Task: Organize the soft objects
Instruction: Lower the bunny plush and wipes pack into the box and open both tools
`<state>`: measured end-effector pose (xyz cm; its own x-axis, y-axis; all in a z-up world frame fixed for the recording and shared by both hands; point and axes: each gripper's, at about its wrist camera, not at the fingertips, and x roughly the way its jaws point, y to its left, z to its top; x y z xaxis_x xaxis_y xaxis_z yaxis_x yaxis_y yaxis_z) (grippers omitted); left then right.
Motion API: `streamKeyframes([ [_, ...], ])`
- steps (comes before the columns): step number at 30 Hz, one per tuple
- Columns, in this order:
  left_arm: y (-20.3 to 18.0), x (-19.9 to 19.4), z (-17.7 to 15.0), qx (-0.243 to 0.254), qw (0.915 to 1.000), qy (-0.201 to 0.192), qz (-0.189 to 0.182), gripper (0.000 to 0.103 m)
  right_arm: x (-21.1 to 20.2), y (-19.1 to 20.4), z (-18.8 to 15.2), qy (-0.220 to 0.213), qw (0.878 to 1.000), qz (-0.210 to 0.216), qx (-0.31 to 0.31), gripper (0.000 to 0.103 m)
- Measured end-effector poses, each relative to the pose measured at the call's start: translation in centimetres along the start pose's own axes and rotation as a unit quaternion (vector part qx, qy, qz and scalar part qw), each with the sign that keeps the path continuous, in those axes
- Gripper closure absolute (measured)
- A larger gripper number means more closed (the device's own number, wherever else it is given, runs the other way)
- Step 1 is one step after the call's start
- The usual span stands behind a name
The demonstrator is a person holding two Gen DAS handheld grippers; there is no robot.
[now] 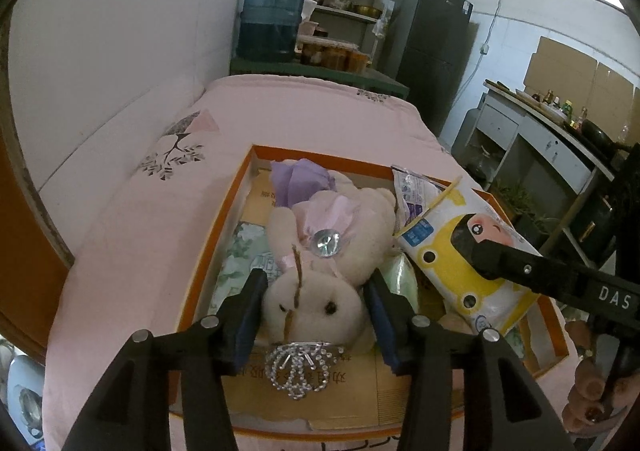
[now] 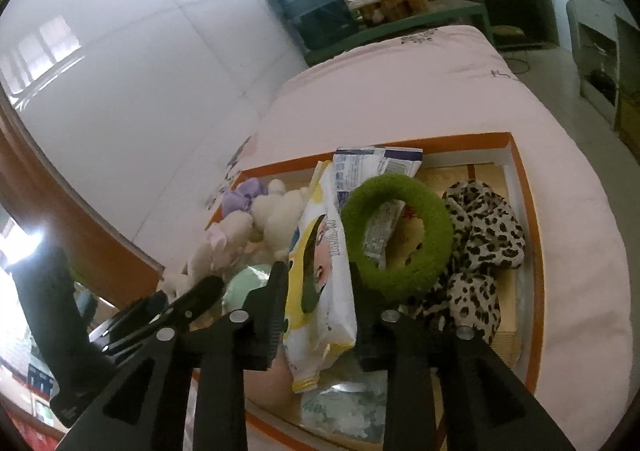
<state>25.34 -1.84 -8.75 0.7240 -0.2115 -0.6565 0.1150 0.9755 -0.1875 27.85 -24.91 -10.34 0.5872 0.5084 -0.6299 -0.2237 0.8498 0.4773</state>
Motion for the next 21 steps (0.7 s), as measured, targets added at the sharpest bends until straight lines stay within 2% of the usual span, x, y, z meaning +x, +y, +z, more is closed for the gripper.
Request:
streamKeyframes([
  [2,0.0,-0.1,0.0,-0.001,1.0000,-0.002,-0.002,0.046,-0.1,0.2,0.0,-0.002,1.000,-0.004,-0.006,0.062],
  [7,-0.1,-0.5,0.0,0.000,1.0000,-0.009,-0.002,0.039,-0.6,0.9,-0.3,-0.013,0.999,-0.021,-0.022,0.052],
  [21,-1.4,-3.2,0.2,0.014,0.9990,-0.038,-0.019,0.035,-2.4,1.7,-0.7,-0.033,0.997,-0.061,-0.043,0.048],
])
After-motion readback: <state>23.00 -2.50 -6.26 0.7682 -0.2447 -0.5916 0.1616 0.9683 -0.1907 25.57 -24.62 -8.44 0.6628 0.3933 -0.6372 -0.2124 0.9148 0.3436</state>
